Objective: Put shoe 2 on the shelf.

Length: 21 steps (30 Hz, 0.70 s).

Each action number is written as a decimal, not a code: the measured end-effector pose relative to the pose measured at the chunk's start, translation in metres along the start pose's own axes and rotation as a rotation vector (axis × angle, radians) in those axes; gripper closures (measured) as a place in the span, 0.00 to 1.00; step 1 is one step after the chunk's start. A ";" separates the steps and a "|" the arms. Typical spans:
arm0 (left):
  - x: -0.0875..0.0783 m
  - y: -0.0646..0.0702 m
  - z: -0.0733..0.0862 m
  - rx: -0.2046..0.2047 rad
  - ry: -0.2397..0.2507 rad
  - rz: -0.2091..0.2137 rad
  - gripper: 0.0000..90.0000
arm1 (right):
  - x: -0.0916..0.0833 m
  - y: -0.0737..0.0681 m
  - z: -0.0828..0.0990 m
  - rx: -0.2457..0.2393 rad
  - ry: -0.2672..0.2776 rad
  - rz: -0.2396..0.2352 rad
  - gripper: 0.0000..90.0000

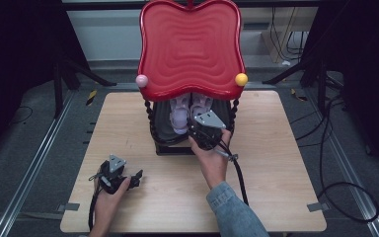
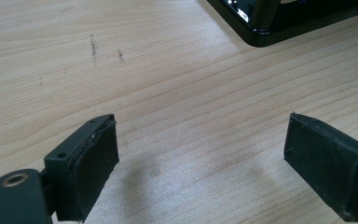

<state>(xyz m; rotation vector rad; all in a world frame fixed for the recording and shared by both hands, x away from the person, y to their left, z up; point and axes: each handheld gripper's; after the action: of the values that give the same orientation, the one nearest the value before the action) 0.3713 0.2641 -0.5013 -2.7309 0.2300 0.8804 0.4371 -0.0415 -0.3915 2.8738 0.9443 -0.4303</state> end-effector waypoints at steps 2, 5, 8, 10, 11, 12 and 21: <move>0.000 0.000 0.000 0.001 0.000 0.001 0.10 | -0.003 -0.001 -0.001 0.013 -0.011 -0.004 0.49; 0.000 0.001 0.000 0.002 0.000 0.001 0.10 | -0.008 -0.001 -0.002 0.024 -0.035 -0.027 0.37; 0.000 0.001 0.000 0.001 -0.002 0.001 0.10 | -0.016 -0.002 -0.004 0.035 -0.051 -0.042 0.29; 0.000 0.000 0.000 0.001 -0.002 0.002 0.10 | -0.022 -0.004 -0.006 0.024 -0.050 -0.047 0.26; 0.000 0.000 0.000 0.001 0.000 0.001 0.10 | -0.026 -0.005 -0.006 0.014 -0.052 -0.051 0.23; 0.000 0.000 0.000 0.000 0.000 0.001 0.10 | -0.033 -0.008 -0.006 0.005 -0.049 -0.055 0.22; 0.000 0.001 0.000 0.007 -0.004 0.003 0.09 | -0.067 -0.003 0.018 -0.011 -0.083 -0.088 0.15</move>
<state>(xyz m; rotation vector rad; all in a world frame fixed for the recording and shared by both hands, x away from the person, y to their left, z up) 0.3710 0.2631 -0.5017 -2.7227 0.2356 0.8840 0.3793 -0.0803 -0.3891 2.7886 1.0585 -0.5449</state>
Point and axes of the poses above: each handheld gripper's, and its own axes: x roughly forward along the jaws, z roughly out of its underside, y roughly to its right, and after that the axes turned 13 degrees about -z, right-handed
